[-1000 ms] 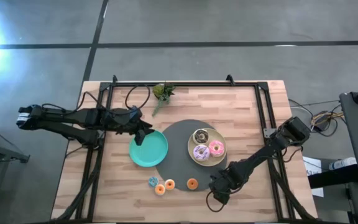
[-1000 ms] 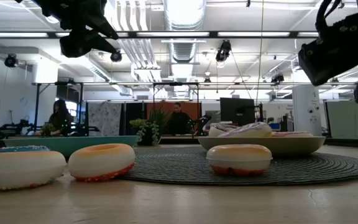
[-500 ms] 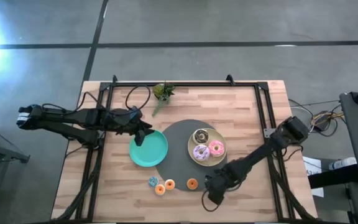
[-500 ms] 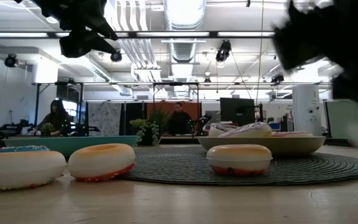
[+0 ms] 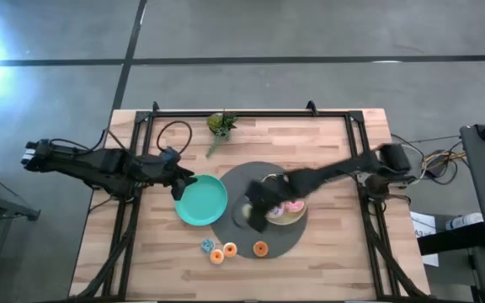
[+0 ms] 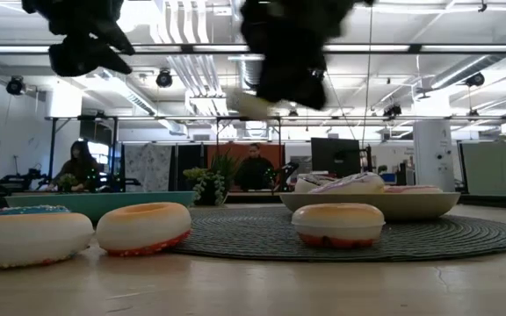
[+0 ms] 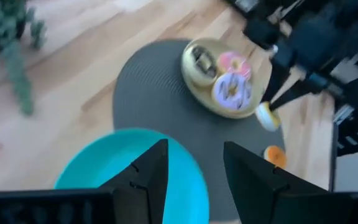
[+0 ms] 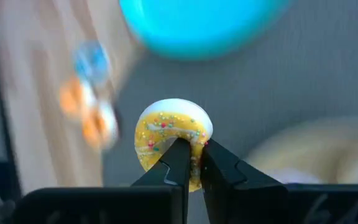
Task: Pick & Place donuts
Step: Put the yellow doughnut on the green plate, then put the orange doughnut on the green plate
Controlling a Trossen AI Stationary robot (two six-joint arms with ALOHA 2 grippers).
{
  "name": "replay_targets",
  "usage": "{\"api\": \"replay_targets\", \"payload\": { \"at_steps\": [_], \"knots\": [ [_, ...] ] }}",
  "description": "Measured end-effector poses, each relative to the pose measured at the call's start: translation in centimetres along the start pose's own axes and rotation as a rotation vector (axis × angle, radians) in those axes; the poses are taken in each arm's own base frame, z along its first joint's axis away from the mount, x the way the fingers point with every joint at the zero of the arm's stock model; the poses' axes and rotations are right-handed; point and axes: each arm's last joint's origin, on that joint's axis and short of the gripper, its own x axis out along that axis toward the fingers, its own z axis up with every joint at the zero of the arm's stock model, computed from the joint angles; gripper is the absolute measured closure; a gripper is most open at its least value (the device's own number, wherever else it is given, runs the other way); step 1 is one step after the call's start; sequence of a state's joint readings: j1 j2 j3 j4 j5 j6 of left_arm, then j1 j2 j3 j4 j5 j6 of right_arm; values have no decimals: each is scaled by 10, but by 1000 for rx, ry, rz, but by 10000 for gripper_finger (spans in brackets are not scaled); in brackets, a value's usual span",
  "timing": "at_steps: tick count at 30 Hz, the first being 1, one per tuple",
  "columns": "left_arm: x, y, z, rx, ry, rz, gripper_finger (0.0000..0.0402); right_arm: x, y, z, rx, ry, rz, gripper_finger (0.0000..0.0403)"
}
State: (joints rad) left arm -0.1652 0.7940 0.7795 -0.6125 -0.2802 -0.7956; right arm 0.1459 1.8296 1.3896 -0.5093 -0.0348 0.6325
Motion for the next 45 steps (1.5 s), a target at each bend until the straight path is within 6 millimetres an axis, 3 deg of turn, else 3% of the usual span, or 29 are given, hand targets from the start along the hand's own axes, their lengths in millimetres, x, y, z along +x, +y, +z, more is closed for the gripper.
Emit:
{"api": "replay_targets", "payload": {
  "at_steps": [4, 8, 12, 18, 24, 35, 40, 45],
  "knots": [
    [-1, -2, -3, 1, 2, 7, 273, 22, -10, 49, -35, -79, 59, 383],
    [-4, -1, -2, -12, -44, 30, 273, 56, -9, 72, -89, -48, 100, 383],
    [-12, -1, -2, -50, -63, 1, 273, 83, -4, 83, -120, -17, 96, 383],
    [-24, 1, -3, -54, -98, -16, 273, 102, 0, 97, -191, 10, 57, 383],
    [-34, 7, -2, -67, -163, 3, 273, 129, -3, 85, -220, 138, 6, 372],
    [-34, 11, -5, -43, -138, 52, 273, 111, 3, 89, -330, 121, -98, 260],
    [-32, 16, -12, -35, -78, 105, 273, 105, 0, 84, -400, 191, -143, 225],
    [-30, 21, -19, -31, -38, 142, 273, 73, 9, 85, -564, 218, -131, 210]
  ]
}}
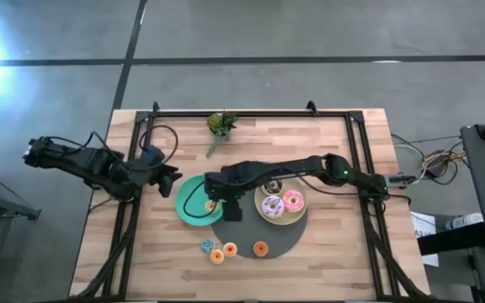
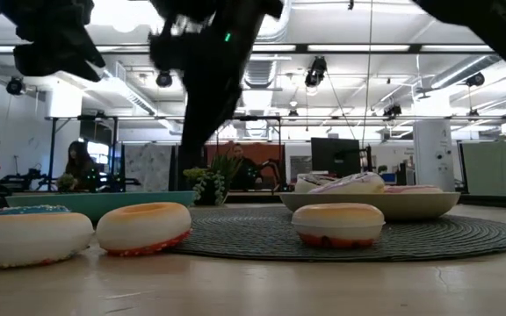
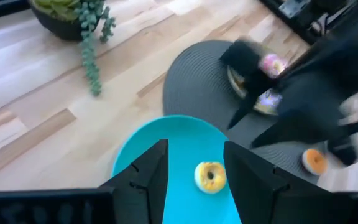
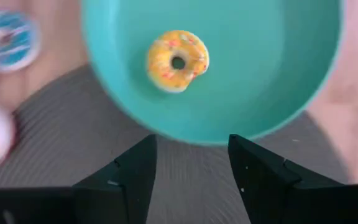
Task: Pick & Place donuts
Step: Put the orange doughnut on the green plate
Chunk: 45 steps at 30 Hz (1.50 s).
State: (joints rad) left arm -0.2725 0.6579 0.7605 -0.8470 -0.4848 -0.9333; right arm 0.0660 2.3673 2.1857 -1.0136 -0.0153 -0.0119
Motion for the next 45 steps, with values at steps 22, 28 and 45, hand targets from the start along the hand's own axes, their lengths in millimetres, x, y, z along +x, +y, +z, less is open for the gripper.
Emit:
{"api": "replay_targets", "payload": {
  "at_steps": [22, 28, 45],
  "knots": [
    [13, 5, -12, 45, 12, 38, 273, -68, 118, -109, -198, 23, 116, 220],
    [16, 4, -13, 50, 16, 49, 273, -46, 169, -123, -364, 32, 161, 222],
    [25, -1, -16, 43, 55, 82, 273, -3, 180, -133, -350, -52, 48, 225]
  ]
}}
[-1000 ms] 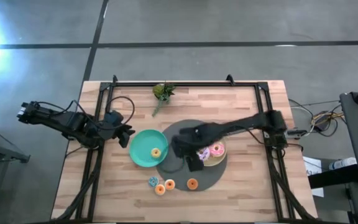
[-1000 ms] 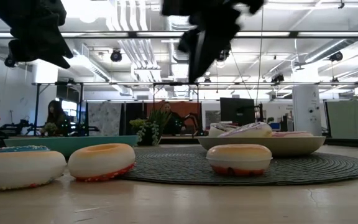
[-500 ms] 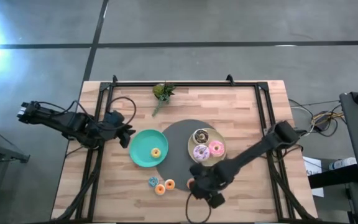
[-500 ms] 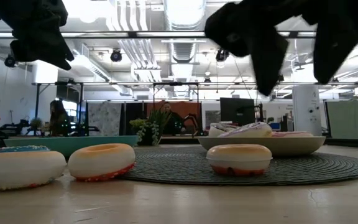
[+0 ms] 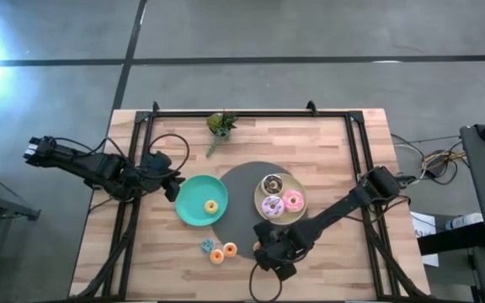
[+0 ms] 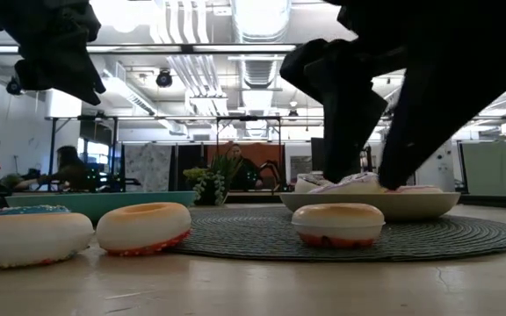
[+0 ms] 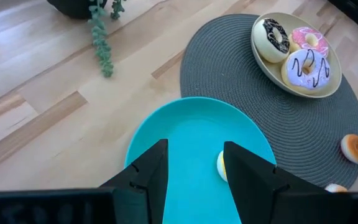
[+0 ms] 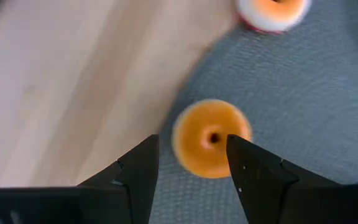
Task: Pick & Place donuts
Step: Put the orange doughnut on the green plate
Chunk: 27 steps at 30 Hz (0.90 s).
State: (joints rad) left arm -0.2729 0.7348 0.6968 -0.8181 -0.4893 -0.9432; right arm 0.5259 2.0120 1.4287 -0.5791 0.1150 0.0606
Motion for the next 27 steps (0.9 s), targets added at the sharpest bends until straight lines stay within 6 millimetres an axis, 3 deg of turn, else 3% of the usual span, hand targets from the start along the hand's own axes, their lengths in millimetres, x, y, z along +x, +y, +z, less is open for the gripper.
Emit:
{"api": "replay_targets", "payload": {
  "at_steps": [27],
  "knots": [
    [3, -2, -1, -8, 9, 13, 273, 20, 4, -18, 12, -34, 12, 266]
  ]
}}
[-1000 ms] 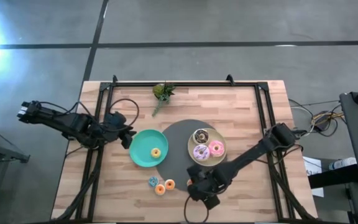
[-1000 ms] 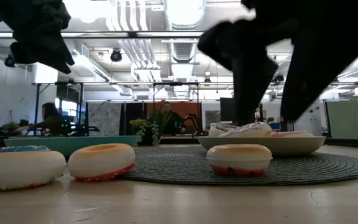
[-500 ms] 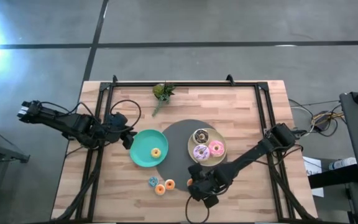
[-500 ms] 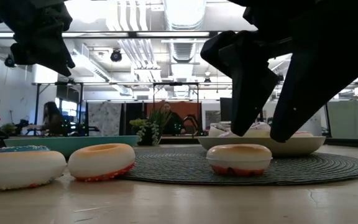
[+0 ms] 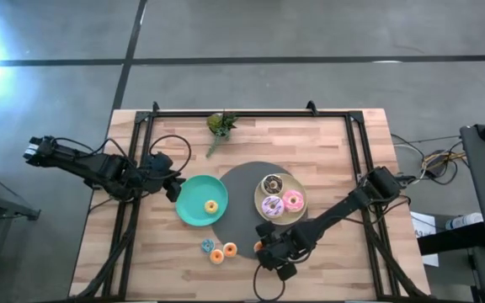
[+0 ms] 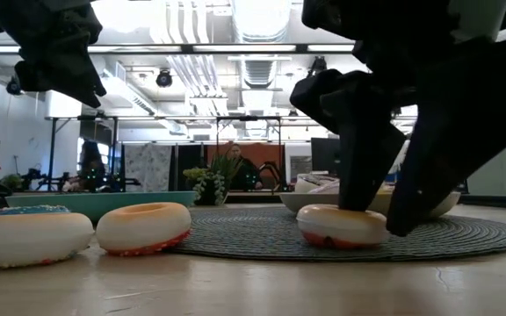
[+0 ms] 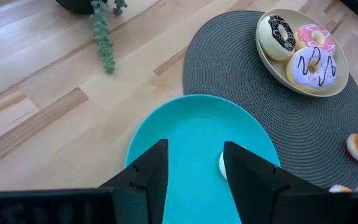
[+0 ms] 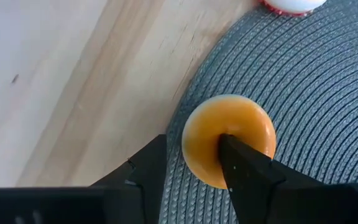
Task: Pick & Place donuts
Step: Put the orange doughnut on the green plate
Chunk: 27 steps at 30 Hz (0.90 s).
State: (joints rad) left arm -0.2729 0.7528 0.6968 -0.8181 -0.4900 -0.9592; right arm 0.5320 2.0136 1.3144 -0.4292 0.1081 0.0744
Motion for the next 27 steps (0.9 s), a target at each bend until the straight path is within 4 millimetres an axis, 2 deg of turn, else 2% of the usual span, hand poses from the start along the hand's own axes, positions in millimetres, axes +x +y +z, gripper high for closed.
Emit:
{"api": "replay_targets", "payload": {
  "at_steps": [11, 18, 23, 27],
  "knots": [
    [0, 0, 0, -4, -1, 1, 273, 1, -11, 1, 93, -5, -31, 340],
    [0, 0, 0, -5, -1, 1, 273, 4, -25, -1, 215, 2, -49, 364],
    [0, 0, 0, 1, -2, 2, 273, 0, -45, 1, 443, -15, -69, 383],
    [0, 0, 0, 20, -2, 2, 273, -21, -70, 9, 622, -111, -75, 393]
  ]
}}
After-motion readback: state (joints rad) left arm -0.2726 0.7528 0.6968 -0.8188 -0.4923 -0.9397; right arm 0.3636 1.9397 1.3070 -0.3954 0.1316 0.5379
